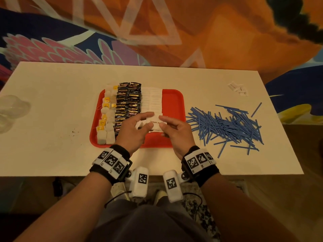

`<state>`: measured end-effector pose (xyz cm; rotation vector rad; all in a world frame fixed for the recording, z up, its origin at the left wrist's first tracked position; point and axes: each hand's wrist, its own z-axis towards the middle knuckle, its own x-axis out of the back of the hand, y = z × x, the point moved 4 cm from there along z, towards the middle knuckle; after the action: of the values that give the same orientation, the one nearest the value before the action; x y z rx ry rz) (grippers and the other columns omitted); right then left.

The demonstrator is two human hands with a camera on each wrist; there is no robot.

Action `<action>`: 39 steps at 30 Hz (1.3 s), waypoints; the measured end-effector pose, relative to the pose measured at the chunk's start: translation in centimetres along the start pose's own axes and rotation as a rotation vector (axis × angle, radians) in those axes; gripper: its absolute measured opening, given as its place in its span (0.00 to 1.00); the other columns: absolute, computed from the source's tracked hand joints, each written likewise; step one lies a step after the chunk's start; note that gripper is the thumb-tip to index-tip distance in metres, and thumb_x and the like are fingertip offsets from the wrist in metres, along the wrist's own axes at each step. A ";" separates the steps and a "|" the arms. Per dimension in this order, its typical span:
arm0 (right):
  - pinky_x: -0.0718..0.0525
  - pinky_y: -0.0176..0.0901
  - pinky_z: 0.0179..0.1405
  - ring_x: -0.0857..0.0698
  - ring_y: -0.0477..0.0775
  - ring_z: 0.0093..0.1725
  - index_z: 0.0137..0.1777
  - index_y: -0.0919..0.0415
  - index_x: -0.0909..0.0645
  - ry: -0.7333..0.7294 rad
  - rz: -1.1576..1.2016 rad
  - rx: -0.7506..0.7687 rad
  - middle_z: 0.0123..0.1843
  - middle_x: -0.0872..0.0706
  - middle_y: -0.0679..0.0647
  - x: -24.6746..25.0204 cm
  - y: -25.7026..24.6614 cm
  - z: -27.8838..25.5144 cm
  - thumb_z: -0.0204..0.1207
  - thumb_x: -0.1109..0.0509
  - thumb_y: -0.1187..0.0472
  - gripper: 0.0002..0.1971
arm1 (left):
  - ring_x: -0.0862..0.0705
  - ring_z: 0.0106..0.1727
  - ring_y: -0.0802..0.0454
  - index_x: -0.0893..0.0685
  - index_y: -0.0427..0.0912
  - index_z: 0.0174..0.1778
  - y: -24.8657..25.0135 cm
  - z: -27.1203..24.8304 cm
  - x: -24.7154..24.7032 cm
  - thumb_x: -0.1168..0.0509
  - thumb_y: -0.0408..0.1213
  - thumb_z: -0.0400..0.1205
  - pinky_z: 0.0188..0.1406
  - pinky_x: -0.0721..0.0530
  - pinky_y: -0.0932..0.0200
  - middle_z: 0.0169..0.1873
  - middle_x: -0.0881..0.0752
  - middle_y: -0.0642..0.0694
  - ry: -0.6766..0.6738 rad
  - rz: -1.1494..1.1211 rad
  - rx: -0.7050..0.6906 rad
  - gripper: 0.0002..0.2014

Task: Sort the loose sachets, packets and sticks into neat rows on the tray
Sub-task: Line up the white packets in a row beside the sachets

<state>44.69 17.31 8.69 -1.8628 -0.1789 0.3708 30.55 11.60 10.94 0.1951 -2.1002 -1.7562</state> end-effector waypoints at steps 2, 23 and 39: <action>0.15 0.35 0.40 0.14 0.46 0.47 0.61 0.52 0.15 0.032 -0.002 -0.011 0.61 0.13 0.57 0.0 0.5 0.5 0.78 0.27 0.71 0.17 | 0.21 0.59 0.30 0.13 0.52 0.63 -0.3 0.0 0.2 0.29 0.30 0.82 0.61 0.20 0.30 0.54 0.16 0.50 -0.015 -0.013 0.020 0.16; 0.13 0.36 0.36 0.12 0.45 0.35 0.47 0.51 0.16 0.248 -0.440 -0.380 0.40 0.09 0.52 1.2 10.2 7.5 0.75 0.22 0.60 0.06 | 0.13 0.63 0.48 0.11 0.61 0.57 -9.5 2.1 8.3 0.28 0.31 0.81 0.69 0.18 0.41 0.62 0.13 0.54 0.078 0.064 0.279 0.17; 0.30 0.34 0.28 0.20 0.45 0.40 0.47 0.55 0.21 0.305 -0.845 -0.346 0.39 0.20 0.44 -2.6 12.7 10.6 0.74 0.23 0.51 0.12 | 0.16 0.67 0.51 0.12 0.63 0.52 -12.7 2.1 14.3 0.28 0.32 0.81 0.72 0.20 0.41 0.56 0.12 0.60 0.121 0.142 0.323 0.16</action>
<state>37.82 21.96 -5.81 -1.9594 -0.8211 -0.5521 14.92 5.89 1.37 0.2283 -2.2371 -1.2861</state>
